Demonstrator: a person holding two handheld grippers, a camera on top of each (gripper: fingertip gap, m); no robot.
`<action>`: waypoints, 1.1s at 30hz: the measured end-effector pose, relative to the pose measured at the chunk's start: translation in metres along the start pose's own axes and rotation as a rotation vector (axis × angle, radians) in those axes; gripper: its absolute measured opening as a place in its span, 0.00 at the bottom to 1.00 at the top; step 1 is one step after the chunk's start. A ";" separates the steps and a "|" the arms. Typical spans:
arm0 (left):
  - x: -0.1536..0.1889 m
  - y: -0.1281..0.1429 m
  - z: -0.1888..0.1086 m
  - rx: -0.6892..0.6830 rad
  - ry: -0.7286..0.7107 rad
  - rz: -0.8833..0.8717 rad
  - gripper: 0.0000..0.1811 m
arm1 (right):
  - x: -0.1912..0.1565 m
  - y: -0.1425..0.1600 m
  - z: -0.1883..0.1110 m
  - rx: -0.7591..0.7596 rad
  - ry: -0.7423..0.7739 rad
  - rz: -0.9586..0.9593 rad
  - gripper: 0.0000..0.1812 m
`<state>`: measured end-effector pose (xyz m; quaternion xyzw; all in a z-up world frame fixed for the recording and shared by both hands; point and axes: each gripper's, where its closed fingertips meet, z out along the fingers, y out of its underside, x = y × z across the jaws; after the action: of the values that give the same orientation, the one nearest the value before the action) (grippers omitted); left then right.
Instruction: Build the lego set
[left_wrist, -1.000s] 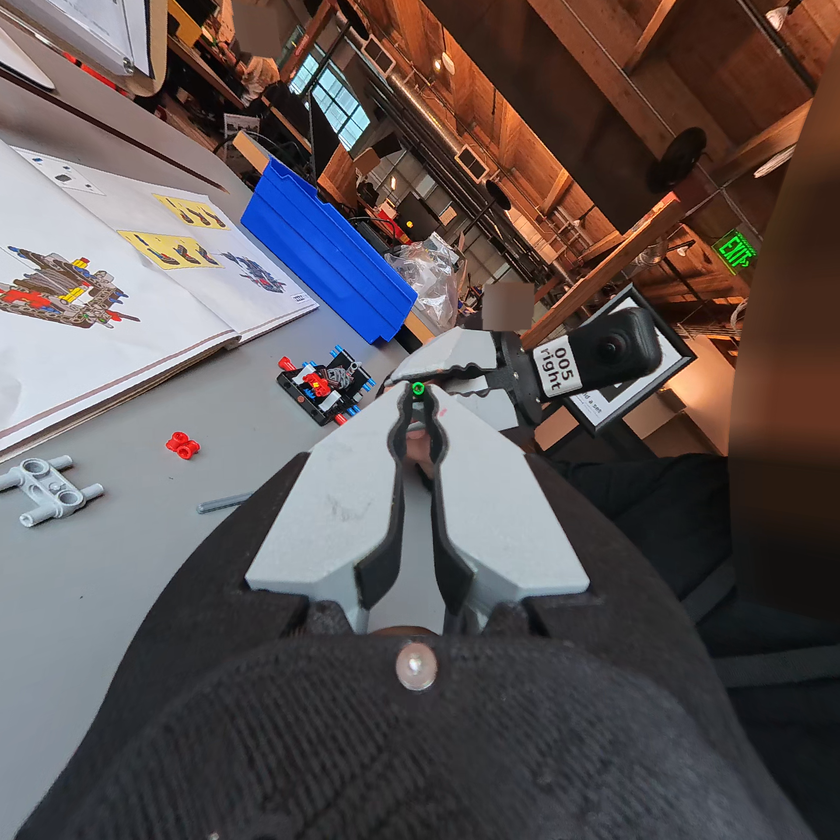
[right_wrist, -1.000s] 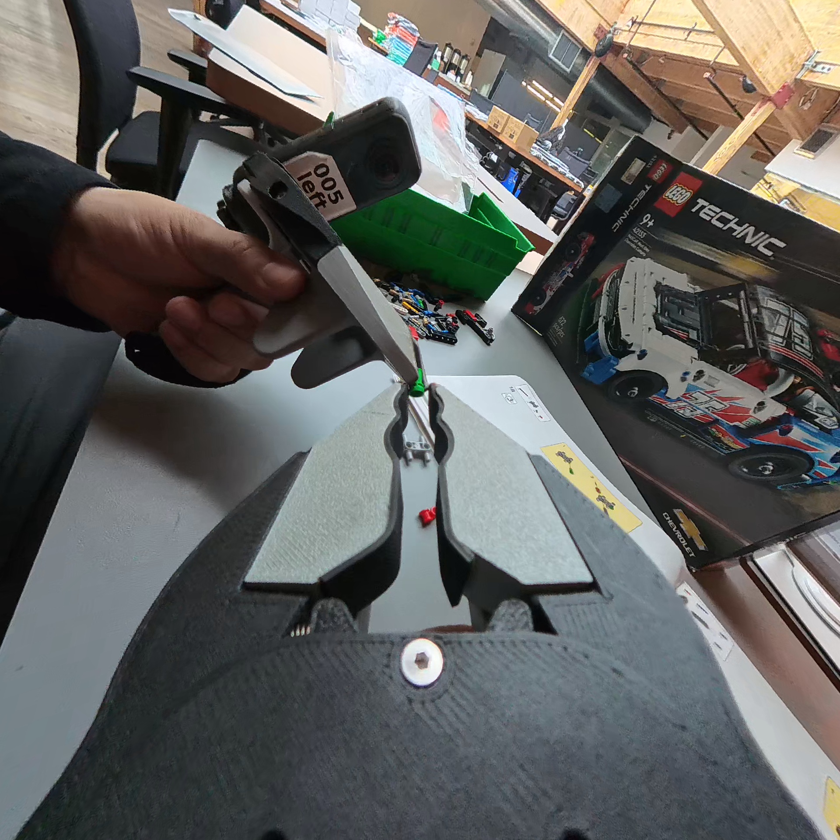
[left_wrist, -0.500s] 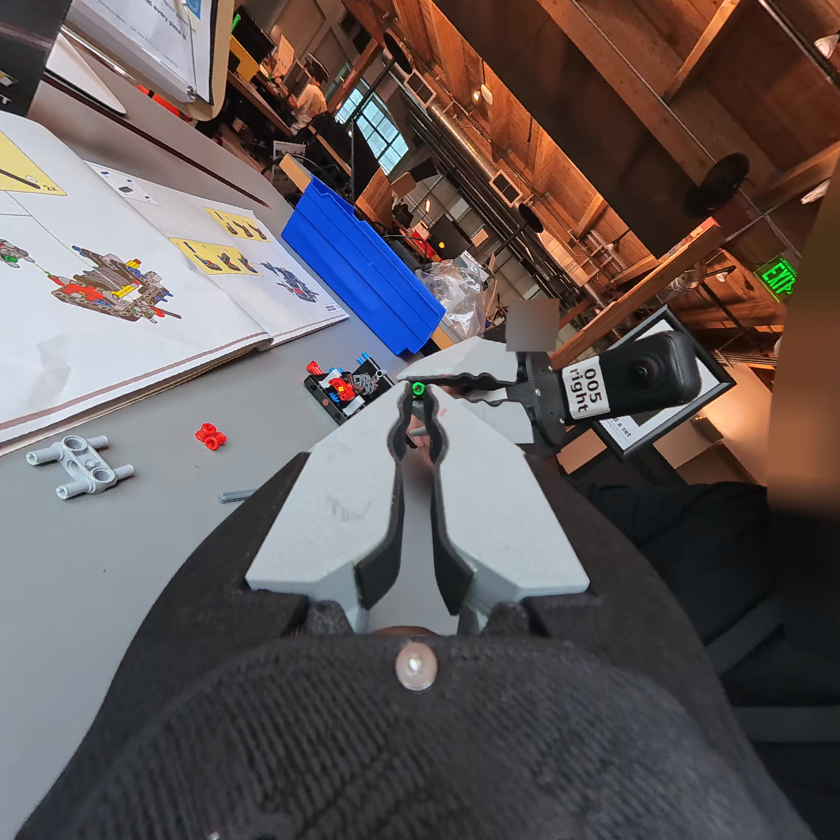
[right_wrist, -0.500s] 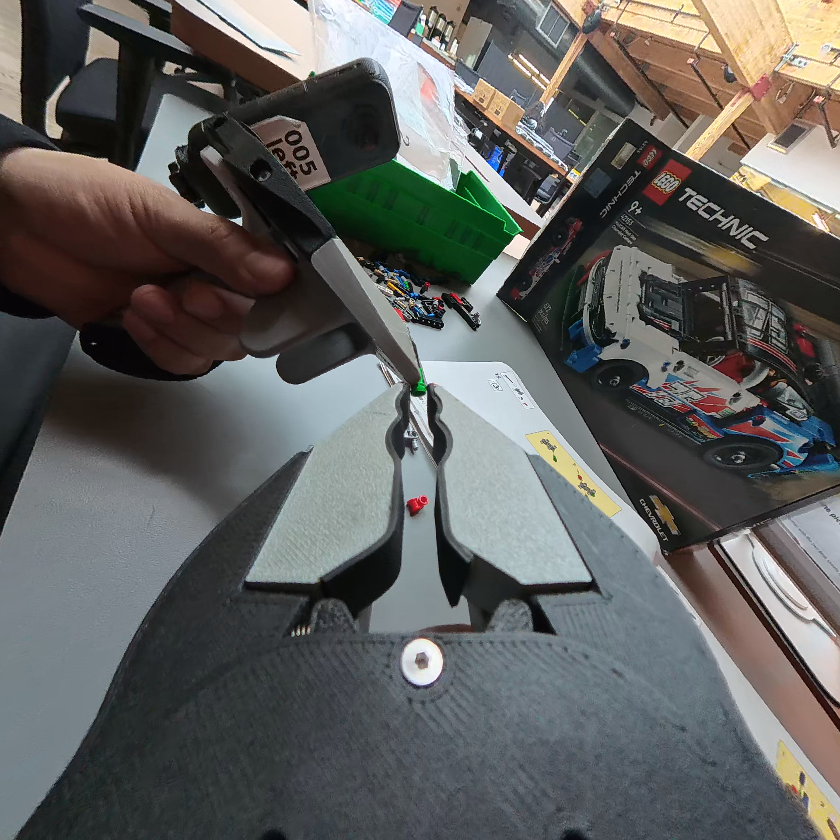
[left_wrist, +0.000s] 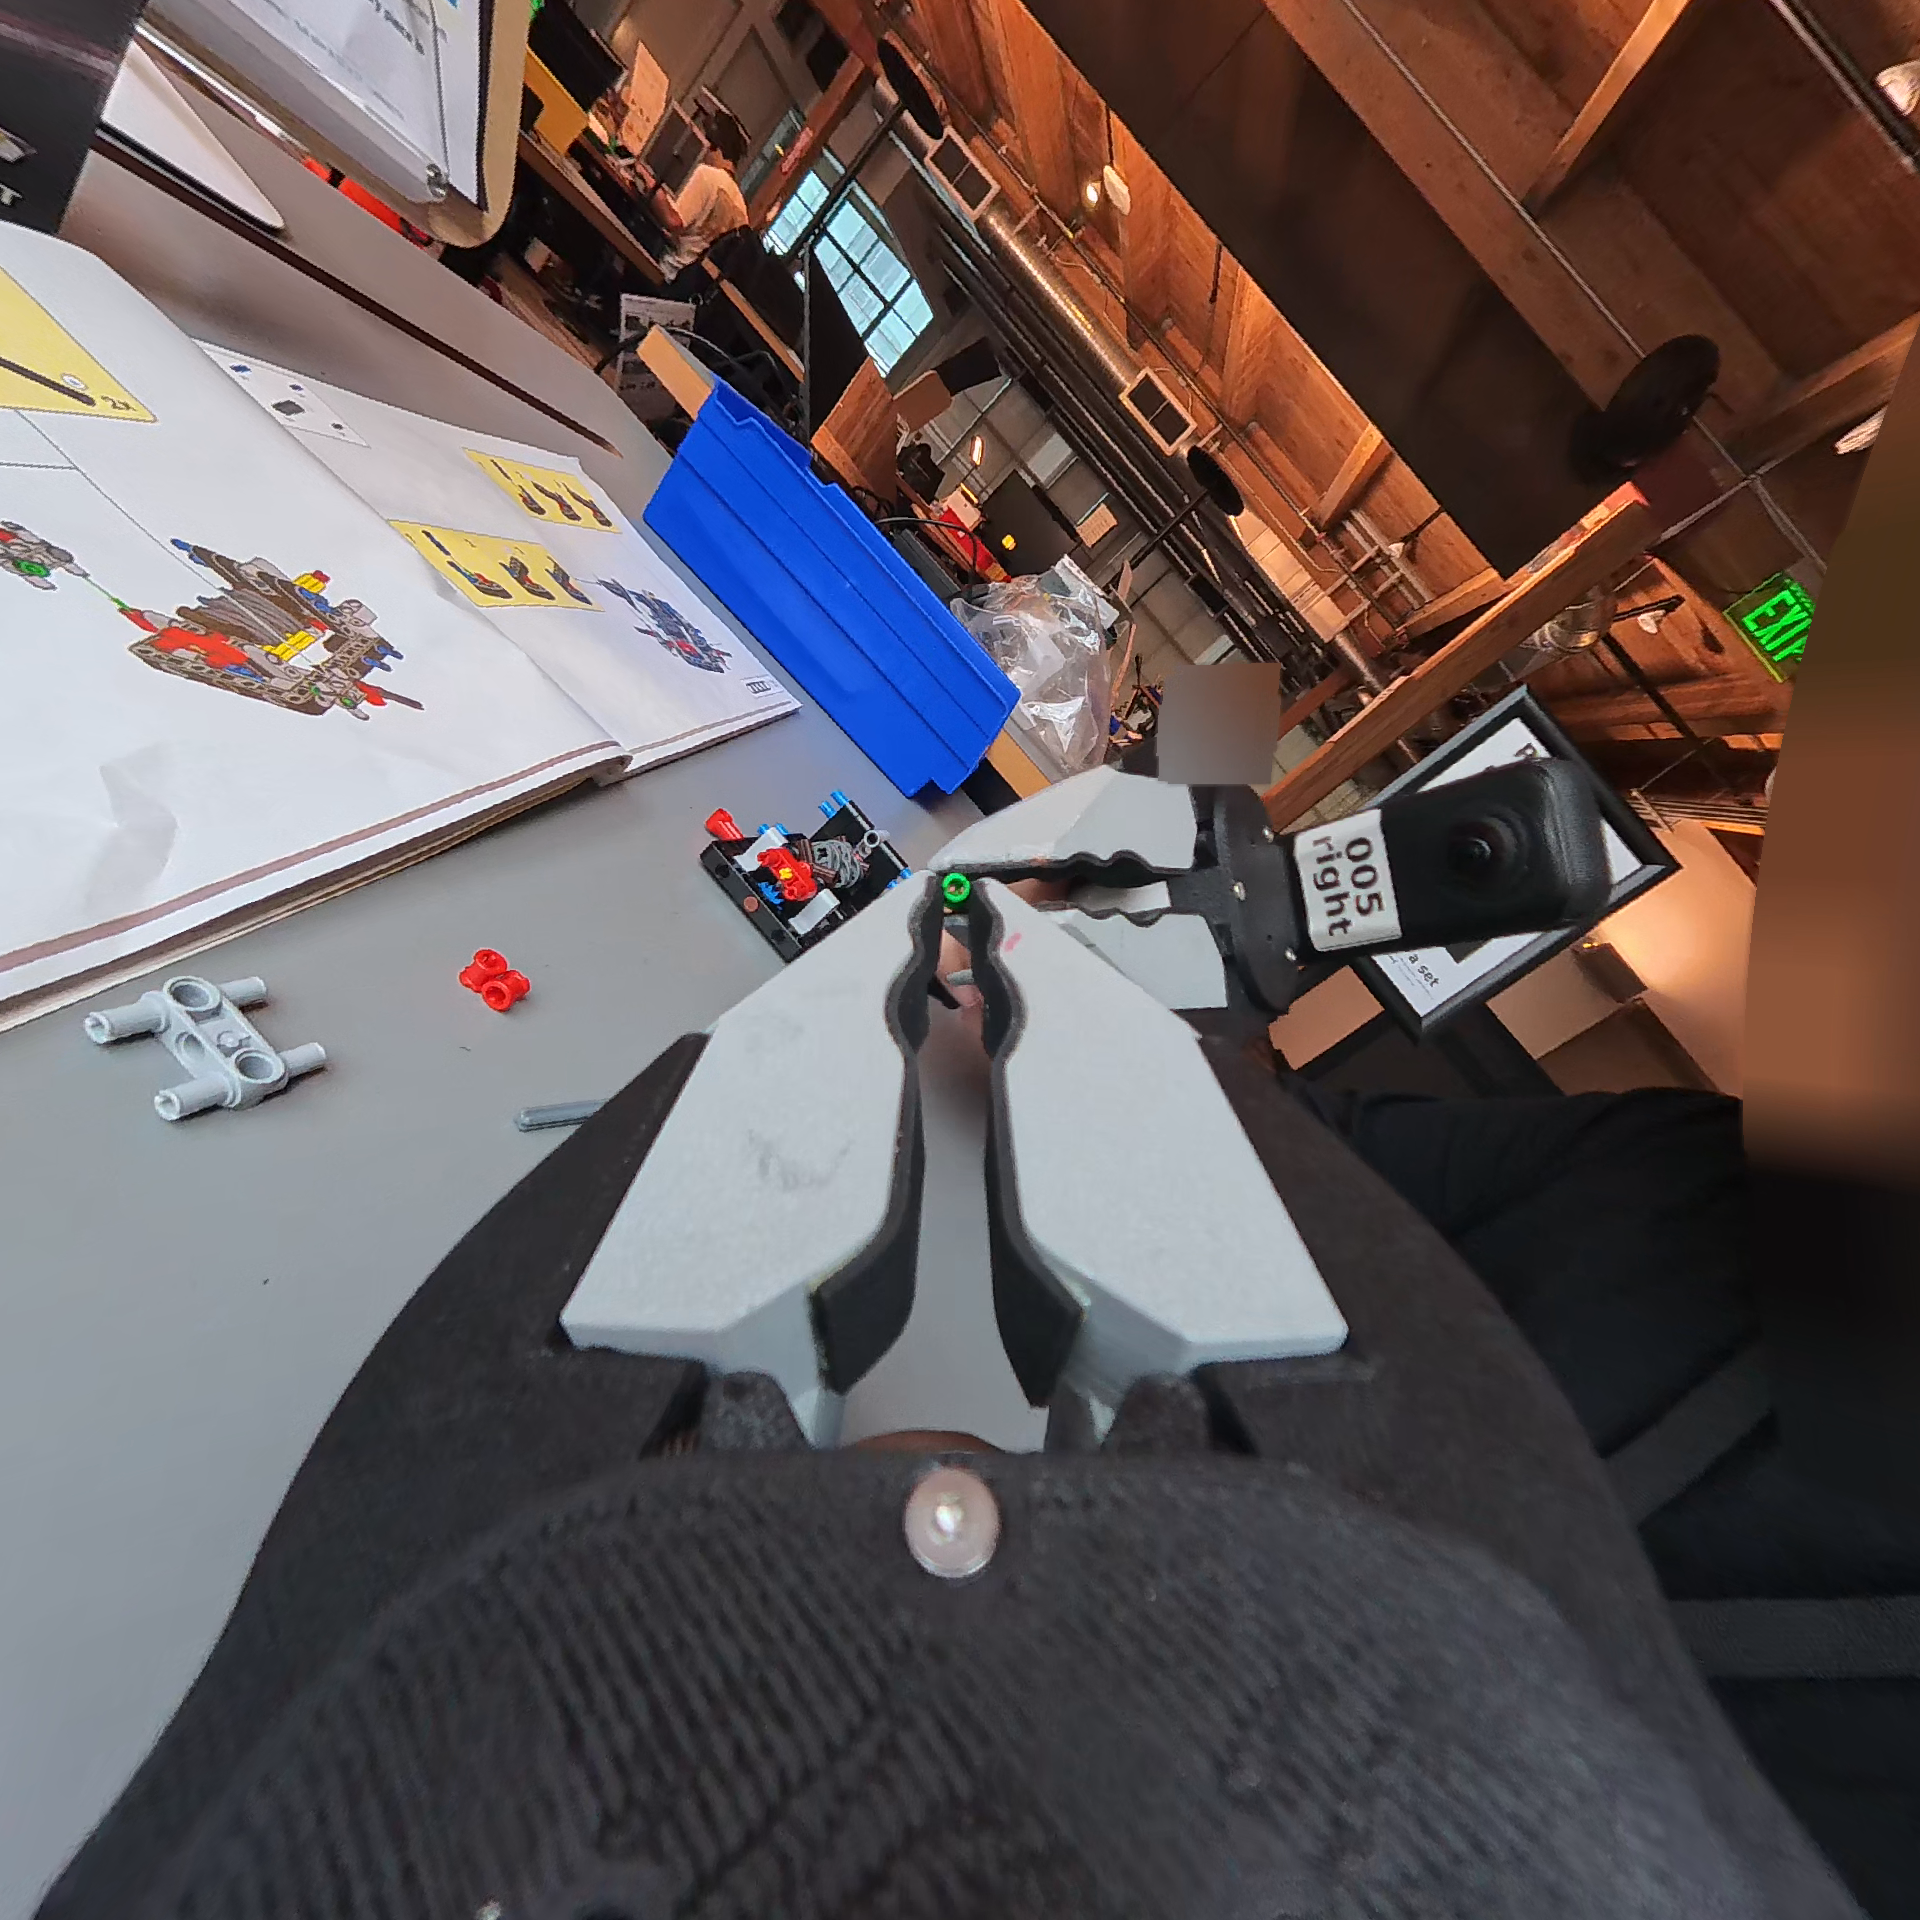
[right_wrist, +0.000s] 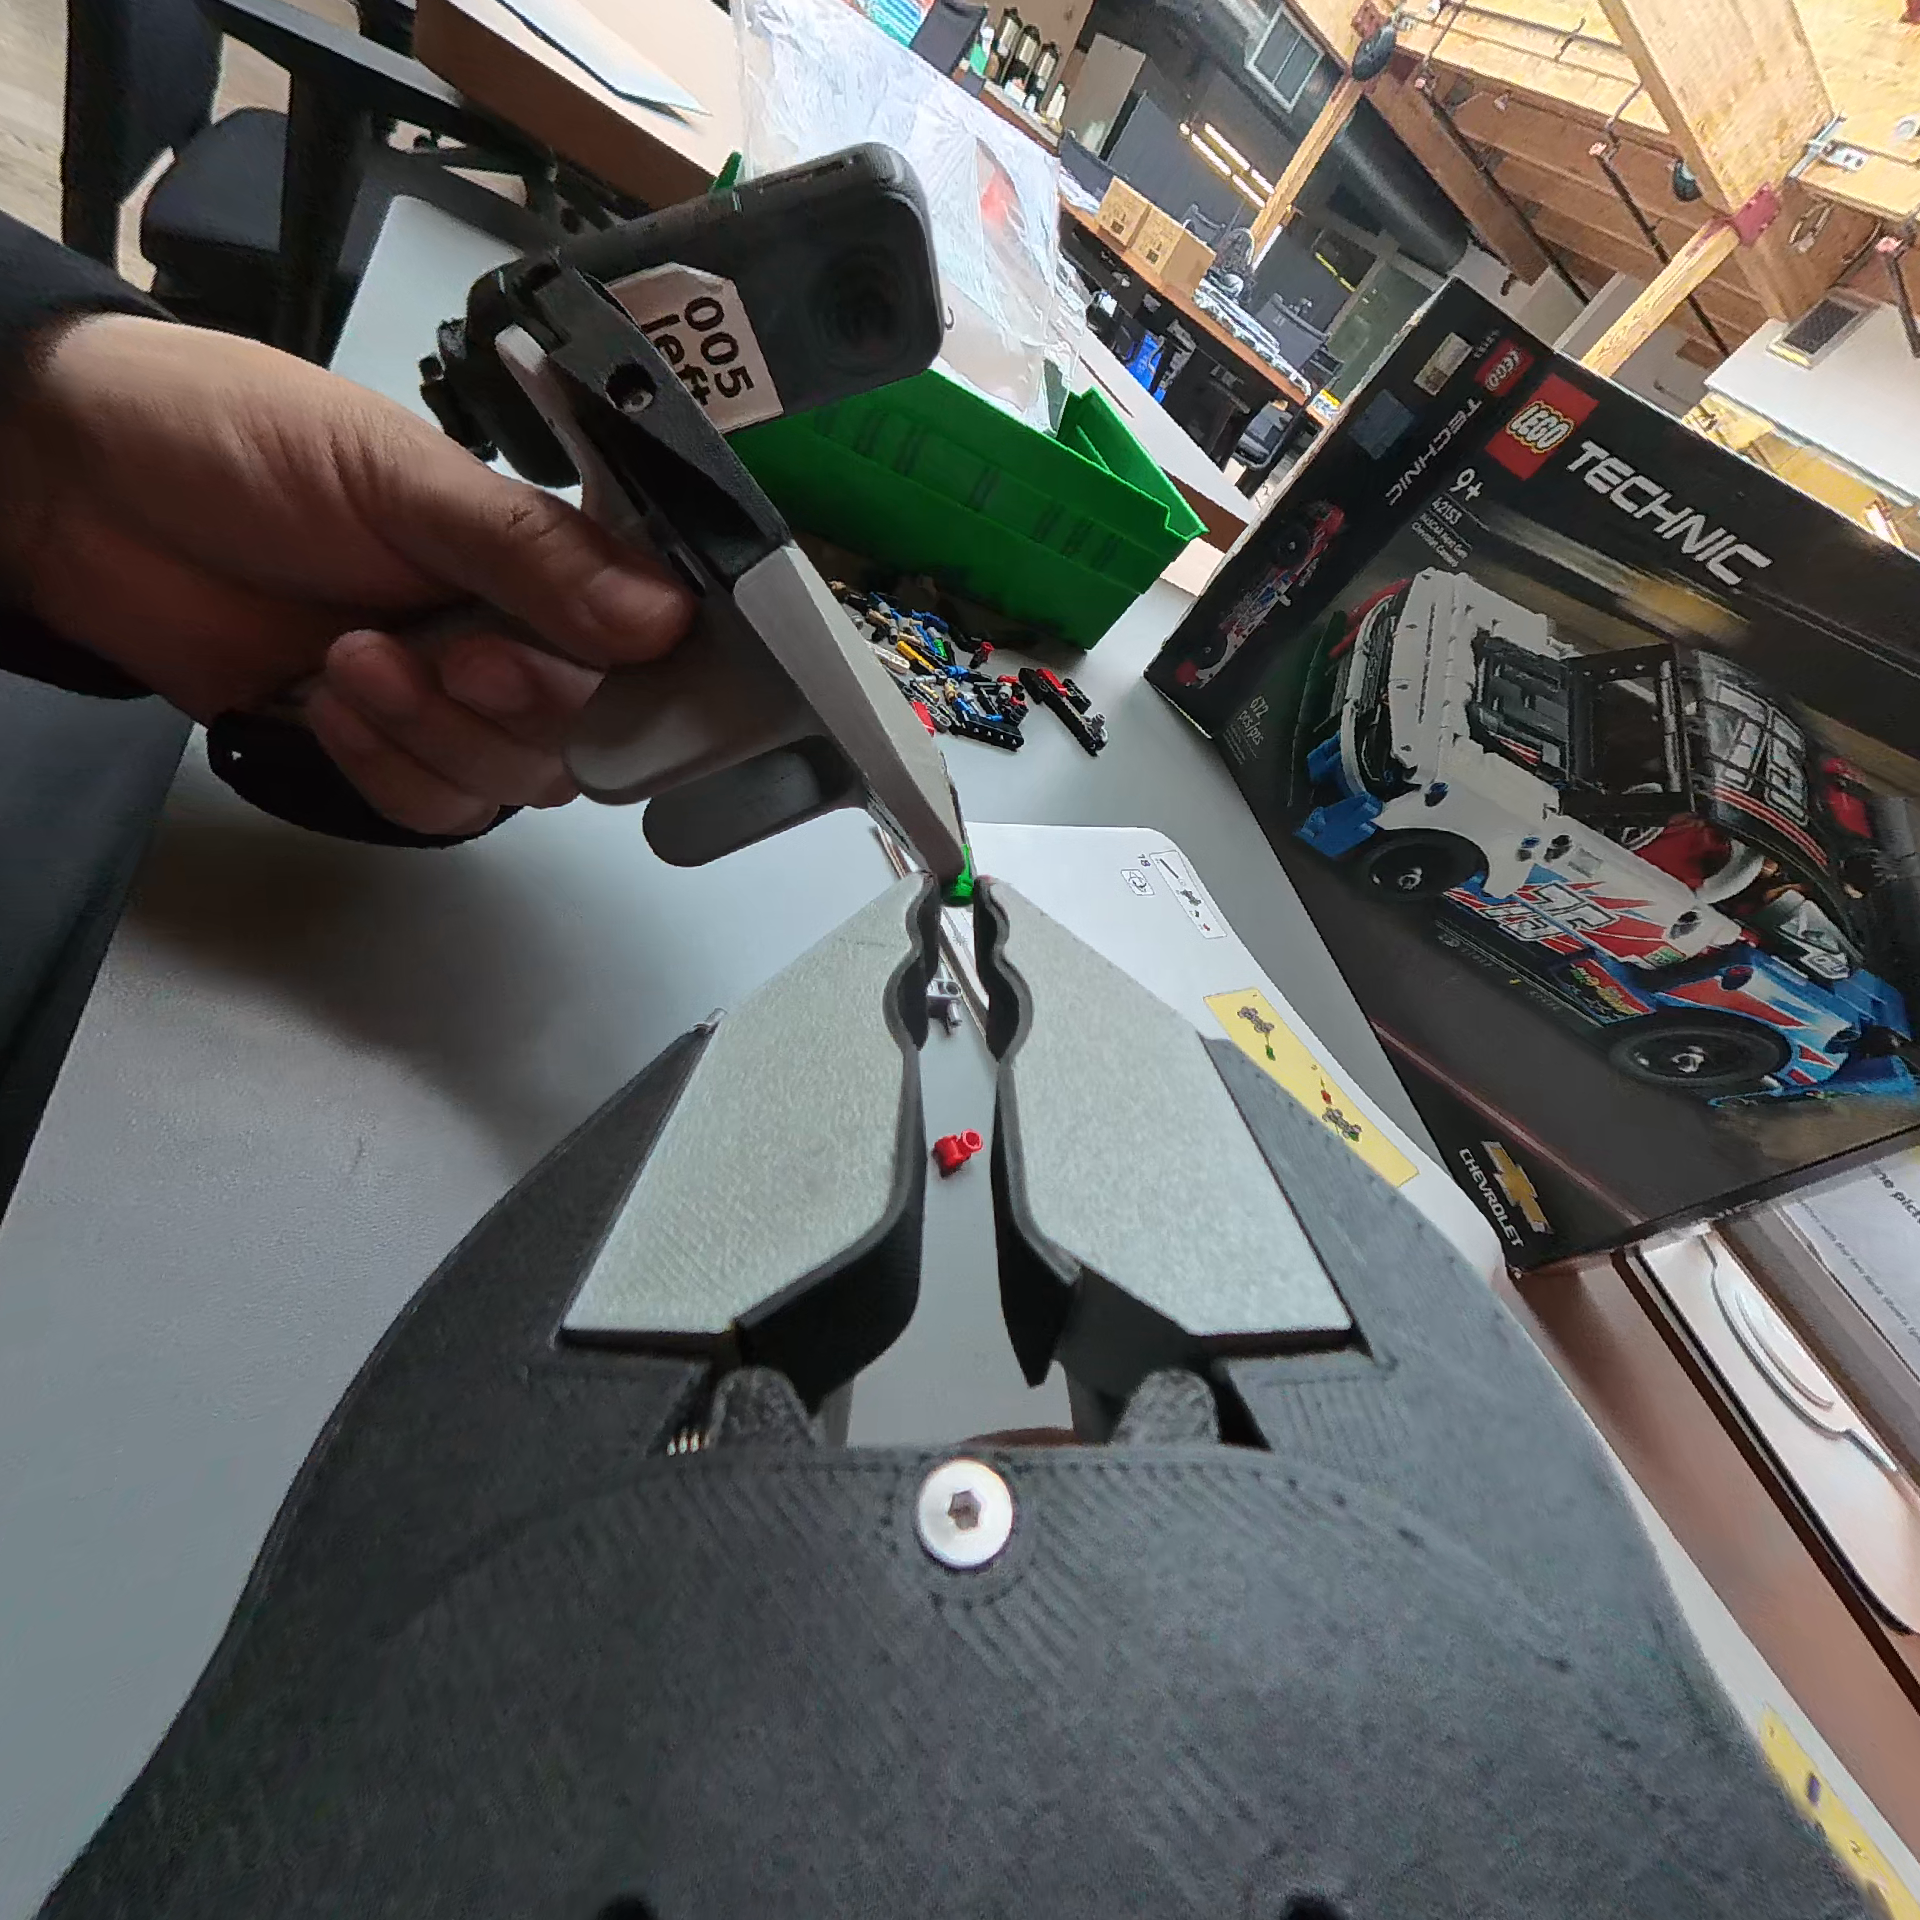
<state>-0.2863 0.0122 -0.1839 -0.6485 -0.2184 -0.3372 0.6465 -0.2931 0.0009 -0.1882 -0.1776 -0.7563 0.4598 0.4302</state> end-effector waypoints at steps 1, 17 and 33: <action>-0.001 0.001 0.000 -0.009 -0.005 0.004 0.01 | -0.001 0.001 0.000 -0.007 -0.004 -0.005 0.02; -0.029 0.032 -0.036 -0.588 -0.344 0.957 0.04 | -0.032 0.017 0.010 -0.069 -0.194 -0.023 0.02; -0.026 0.046 -0.034 -0.652 -0.336 1.033 0.00 | -0.049 0.026 0.013 -0.109 -0.247 -0.121 0.01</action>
<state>-0.2760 -0.0207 -0.2366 -0.8780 0.1380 0.0757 0.4520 -0.2791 -0.0252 -0.2364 -0.0967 -0.8367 0.4096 0.3506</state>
